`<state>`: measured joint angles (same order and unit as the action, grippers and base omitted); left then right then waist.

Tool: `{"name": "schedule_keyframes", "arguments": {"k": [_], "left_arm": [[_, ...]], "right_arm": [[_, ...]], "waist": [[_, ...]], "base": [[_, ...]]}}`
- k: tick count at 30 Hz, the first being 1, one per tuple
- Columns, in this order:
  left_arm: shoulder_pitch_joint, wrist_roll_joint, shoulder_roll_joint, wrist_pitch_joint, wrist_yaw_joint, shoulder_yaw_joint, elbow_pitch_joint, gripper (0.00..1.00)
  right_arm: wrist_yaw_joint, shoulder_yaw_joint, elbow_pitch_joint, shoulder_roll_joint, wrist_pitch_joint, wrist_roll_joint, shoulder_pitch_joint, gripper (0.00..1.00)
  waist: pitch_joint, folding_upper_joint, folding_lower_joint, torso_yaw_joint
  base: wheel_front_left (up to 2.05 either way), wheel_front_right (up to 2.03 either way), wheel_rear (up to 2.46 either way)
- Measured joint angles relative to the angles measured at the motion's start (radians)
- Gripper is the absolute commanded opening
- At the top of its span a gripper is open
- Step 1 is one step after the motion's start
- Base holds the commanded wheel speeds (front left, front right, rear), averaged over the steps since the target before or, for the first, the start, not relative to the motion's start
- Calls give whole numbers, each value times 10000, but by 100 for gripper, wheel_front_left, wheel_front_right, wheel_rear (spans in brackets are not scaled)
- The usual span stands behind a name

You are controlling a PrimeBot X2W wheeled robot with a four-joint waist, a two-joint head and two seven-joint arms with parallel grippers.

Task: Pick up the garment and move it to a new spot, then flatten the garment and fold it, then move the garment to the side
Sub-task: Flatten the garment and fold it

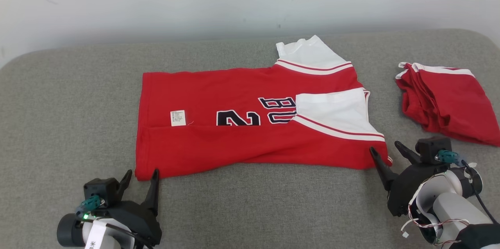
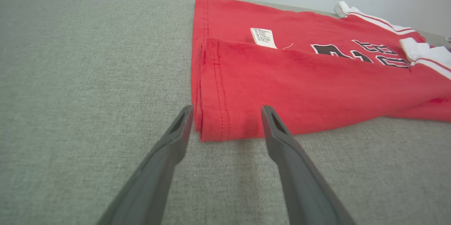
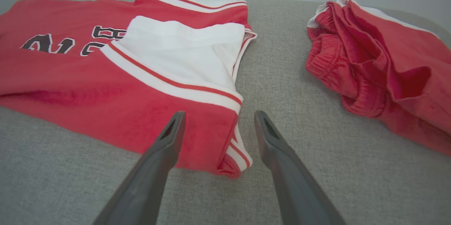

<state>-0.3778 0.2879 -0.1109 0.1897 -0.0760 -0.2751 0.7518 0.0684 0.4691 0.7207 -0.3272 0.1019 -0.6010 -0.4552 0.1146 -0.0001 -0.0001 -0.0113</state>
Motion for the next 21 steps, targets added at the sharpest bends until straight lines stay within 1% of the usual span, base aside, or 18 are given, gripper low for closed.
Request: {"name": "schedule_keyframes", "arguments": {"k": [2,9,10,11,12,21], "left_arm": [[-27,-29,0,0,12,-12,107,100],[-331,-33,-8,-12,54,29,610,100],[-383,17,8,-46,52,40,688,58],[-416,17,29,-46,48,25,746,43],[-420,31,96,-46,38,19,823,0],[-648,58,169,-29,-130,-27,1317,0]], "right_arm": [[-81,56,35,10,8,73,0,100],[-157,198,171,136,-56,125,0,100],[-157,201,176,150,-63,125,0,100],[-157,205,203,159,-65,125,0,50],[-157,224,226,167,-111,125,-2,0],[-151,221,451,251,-130,105,-2,0]], "waist": [[67,0,1,-7],[272,0,1,-86],[299,0,1,-101],[324,0,1,-113],[356,1,1,-134],[345,1,1,-81]], "base": [[0,0,0],[0,0,0],[0,0,0],[0,0,0],[0,0,0],[0,0,0]]}}
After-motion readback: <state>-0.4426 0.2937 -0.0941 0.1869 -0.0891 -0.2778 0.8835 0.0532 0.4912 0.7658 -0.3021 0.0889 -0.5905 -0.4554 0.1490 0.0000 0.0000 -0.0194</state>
